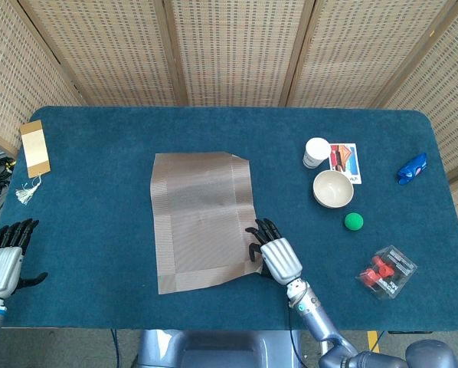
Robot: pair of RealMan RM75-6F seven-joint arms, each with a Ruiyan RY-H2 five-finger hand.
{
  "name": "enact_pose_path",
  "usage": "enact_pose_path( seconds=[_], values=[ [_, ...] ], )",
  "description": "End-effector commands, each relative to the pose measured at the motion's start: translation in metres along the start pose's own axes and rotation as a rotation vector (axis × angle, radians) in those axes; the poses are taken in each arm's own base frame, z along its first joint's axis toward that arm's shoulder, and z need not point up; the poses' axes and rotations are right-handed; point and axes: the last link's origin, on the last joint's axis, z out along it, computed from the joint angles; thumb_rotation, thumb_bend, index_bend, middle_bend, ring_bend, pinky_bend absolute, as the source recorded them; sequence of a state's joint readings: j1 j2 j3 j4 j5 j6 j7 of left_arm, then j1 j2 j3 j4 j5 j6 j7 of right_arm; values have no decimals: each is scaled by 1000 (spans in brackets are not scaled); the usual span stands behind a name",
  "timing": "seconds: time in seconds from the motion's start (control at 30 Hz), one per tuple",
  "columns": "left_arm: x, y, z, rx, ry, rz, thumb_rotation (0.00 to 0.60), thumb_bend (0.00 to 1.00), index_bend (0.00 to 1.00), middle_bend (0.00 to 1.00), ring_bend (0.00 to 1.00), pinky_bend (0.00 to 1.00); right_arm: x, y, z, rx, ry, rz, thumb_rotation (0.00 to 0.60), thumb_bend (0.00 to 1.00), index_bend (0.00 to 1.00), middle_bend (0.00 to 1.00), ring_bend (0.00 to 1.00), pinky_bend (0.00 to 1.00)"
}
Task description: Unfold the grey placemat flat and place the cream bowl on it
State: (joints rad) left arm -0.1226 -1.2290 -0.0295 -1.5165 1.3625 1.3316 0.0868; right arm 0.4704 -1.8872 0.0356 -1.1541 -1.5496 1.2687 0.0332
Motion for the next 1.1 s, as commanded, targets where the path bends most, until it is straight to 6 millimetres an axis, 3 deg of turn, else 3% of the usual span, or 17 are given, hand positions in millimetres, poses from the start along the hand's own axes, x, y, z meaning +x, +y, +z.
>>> enact_pose_path(
  seconds=[0.03,0.27,0.57,1.1],
  values=[
    [-1,1,-1,-4,-6,-2,600,92,0,0,0,0,8,15,-11,-41,10,35,600,652,717,280,99,67],
    [-1,3,-1,-11,-6,0,600,92,0,0,0,0,25,33,-14,-67,42,9,600,647,718,280,100,68],
    [0,3,-1,-12,1,-12,600,93,0,0,0,0,63,69,-15,-154,81,-62,600,632,719,280,101,68],
    [1,2,-1,-9,3,-15,600,93,0,0,0,0,105,112,-16,-254,98,-154,600,609,720,280,101,57]
  ],
)
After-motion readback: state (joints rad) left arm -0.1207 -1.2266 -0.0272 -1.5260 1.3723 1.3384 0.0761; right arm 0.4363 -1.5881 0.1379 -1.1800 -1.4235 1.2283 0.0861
